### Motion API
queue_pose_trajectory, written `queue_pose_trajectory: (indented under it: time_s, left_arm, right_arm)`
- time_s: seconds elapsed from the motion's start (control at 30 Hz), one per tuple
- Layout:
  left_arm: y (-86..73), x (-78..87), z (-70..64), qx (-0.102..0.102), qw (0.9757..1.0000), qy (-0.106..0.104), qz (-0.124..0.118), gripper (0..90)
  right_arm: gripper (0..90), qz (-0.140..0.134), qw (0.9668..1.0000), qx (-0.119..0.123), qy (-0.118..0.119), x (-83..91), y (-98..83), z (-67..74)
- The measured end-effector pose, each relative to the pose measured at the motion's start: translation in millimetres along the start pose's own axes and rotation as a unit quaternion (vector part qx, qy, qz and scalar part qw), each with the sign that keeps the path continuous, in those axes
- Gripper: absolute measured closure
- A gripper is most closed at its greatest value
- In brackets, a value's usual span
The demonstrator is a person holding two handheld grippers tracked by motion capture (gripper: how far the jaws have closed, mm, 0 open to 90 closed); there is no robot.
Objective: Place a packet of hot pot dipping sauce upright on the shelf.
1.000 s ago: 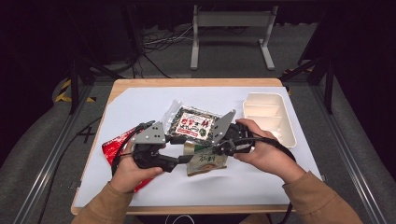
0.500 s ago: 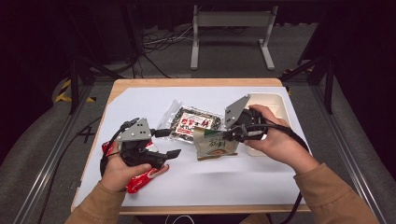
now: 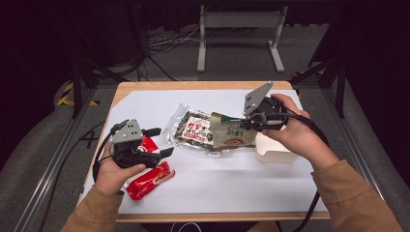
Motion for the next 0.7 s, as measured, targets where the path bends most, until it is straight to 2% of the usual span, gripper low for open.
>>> queue_pose_trajectory:
  time_s: [0.13,0.3,0.4,0.53,0.7]
  left_arm:
    - [-8.5,-3.0,6.8,0.006,0.9997,0.014,0.021,24.4]
    - [-15.6,-4.1,13.4,0.018,0.9994,0.019,0.022,23.5]
    - [-20.6,-2.2,18.0,0.022,0.9987,0.034,0.031,23.2]
    - [-24.2,-0.5,18.7,0.024,0.9986,0.033,0.032,22.6]
    - [-32.6,3.9,24.3,0.034,0.9981,0.04,0.033,22.6]
  right_arm:
    - [89.1,-0.004,0.9999,-0.009,-0.006,5.6,-1.1,-10.5]
    - [89.1,-0.008,0.9997,-0.012,-0.017,10.0,-4.8,-24.8]
    - [89.1,-0.007,0.9997,-0.016,-0.017,10.9,-7.1,-30.2]
    - [89.1,-0.008,0.9995,-0.022,-0.022,11.2,-9.9,-38.6]
    - [89.1,-0.005,0.9992,-0.027,-0.029,12.4,-13.1,-56.3]
Point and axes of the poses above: each handheld gripper's, and its own axes: x roughly backward along the jaws, y roughly out of its top, z roughly to its left, the point moved 9 cm from there along -x, roughly forward along the jaws, and after that the axes turned 10 degrees about -x, right-handed, at the moved point
